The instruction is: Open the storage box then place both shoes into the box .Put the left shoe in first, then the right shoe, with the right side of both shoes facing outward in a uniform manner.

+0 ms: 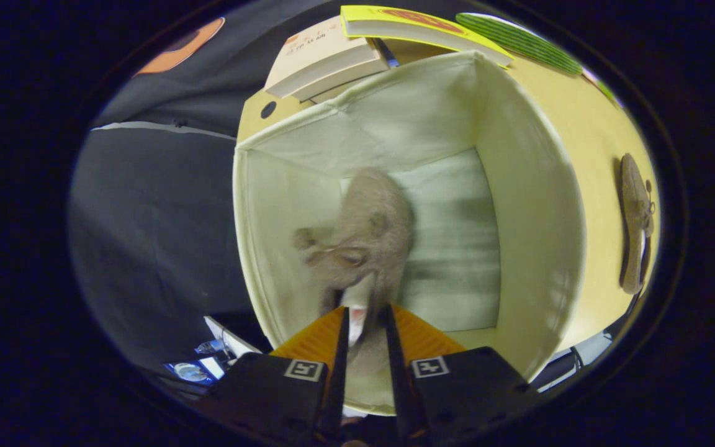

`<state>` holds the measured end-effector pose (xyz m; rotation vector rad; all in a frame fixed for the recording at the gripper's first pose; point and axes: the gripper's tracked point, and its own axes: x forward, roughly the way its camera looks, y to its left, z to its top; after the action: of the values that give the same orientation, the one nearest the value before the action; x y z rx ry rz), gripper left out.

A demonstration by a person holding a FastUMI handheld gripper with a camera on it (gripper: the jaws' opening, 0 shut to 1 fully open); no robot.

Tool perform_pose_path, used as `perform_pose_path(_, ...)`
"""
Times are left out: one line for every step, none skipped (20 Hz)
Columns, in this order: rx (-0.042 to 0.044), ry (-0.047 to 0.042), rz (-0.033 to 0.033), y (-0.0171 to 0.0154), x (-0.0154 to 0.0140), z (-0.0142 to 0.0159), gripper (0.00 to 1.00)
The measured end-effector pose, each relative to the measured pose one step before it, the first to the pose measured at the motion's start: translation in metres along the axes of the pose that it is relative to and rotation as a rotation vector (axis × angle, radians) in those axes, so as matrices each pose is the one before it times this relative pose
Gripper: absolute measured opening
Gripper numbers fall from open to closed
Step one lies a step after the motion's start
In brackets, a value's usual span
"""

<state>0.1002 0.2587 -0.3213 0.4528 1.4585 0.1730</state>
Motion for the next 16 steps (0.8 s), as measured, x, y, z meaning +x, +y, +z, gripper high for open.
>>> perform_pose_path(0.00030,-0.00765,0.01229,0.00281,-0.00270,0.00165,0.52)
perform_pose_path(-0.00865,-0.01144,0.00191,0.00028,-0.00339,0.00006,0.62)
perform_pose_path(-0.01413,-0.01753,-0.00313,-0.00030,-0.00567,0.00058,0.71)
perform_pose_path(-0.01950,-0.01856,-0.00525,-0.00067,-0.00767,0.00007,0.80)
perform_pose_path(-0.02005,-0.02519,-0.00383,-0.00067,-0.00814,0.00116,0.84)
perform_pose_path(-0.01995,-0.02273,-0.00567,-0.00150,-0.01019,0.00087,0.89)
perform_pose_path(-0.01869,-0.02745,-0.00425,-0.00145,-0.01140,0.00129,0.93)
perform_pose_path(-0.01149,-0.02439,-0.00183,-0.00135,-0.01301,0.00055,0.93)
perform_pose_path(-0.00147,-0.01778,0.00485,0.00000,-0.01507,-0.00141,0.93)
perform_pose_path(0.01099,-0.02935,0.01826,0.00209,-0.01660,0.00190,0.93)
perform_pose_path(-0.00147,-0.02628,0.01656,0.00190,-0.01589,0.00085,0.93)
perform_pose_path(-0.00536,-0.02017,0.01508,0.00039,-0.01778,0.00047,0.93)
perform_pose_path(0.00020,-0.02708,0.01176,-0.00102,-0.01748,0.00337,0.93)
perform_pose_path(0.00135,-0.02651,0.00484,-0.00354,-0.01729,0.00365,0.93)
perform_pose_path(-0.00166,-0.02708,0.00293,-0.00499,-0.01606,0.00444,0.93)
perform_pose_path(-0.00524,-0.02516,-0.00221,-0.00796,-0.01697,0.00496,0.93)
